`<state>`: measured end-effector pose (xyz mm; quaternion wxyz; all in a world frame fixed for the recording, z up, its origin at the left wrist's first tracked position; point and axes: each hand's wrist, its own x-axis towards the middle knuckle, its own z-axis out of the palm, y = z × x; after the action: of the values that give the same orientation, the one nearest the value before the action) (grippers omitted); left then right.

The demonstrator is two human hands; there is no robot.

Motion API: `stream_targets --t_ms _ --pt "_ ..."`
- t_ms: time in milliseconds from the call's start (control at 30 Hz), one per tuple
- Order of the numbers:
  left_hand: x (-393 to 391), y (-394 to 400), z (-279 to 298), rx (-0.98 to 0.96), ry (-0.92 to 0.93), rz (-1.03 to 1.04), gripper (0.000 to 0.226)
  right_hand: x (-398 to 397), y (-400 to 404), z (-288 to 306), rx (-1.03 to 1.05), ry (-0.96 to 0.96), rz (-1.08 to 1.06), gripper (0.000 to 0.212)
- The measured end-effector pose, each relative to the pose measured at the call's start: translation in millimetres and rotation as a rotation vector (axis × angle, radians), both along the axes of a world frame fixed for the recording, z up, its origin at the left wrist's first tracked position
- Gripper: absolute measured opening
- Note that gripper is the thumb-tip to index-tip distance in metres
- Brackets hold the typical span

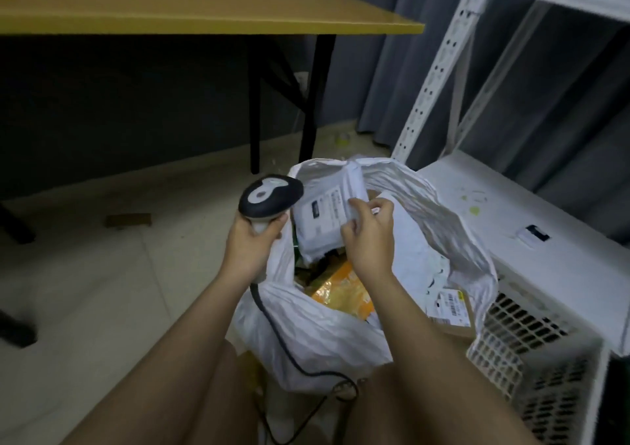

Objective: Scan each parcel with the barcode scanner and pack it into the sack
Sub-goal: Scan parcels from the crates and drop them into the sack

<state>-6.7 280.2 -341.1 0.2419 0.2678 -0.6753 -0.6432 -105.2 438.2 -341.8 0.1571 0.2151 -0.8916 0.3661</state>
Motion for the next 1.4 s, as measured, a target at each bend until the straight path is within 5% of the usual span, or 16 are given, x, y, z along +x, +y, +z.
stream_targets --t_ms 200,367,867,1100,1300,1400 --pt "1 -5 -8 -0.022 -0.007 -0.038 0.047 6 -3 0 0.076 0.095 0.006 0.052" --pt "3 -6 -11 -0.023 -0.012 -0.008 0.049 11 11 5 -0.249 -0.189 0.006 0.046" --pt "1 -26 -27 0.087 -0.123 0.005 0.058 31 19 -11 -0.65 -0.609 0.047 0.03" --pt "4 -30 -33 0.133 -0.161 -0.041 0.056 36 11 -15 -0.548 -0.642 0.147 0.031" --pt "9 -37 -37 0.177 -0.141 -0.017 0.055 34 17 -22 -0.553 -0.43 0.092 0.033" --pt "15 -38 -36 0.178 -0.153 -0.057 0.053 33 15 -33 -0.356 -0.486 0.222 0.035"
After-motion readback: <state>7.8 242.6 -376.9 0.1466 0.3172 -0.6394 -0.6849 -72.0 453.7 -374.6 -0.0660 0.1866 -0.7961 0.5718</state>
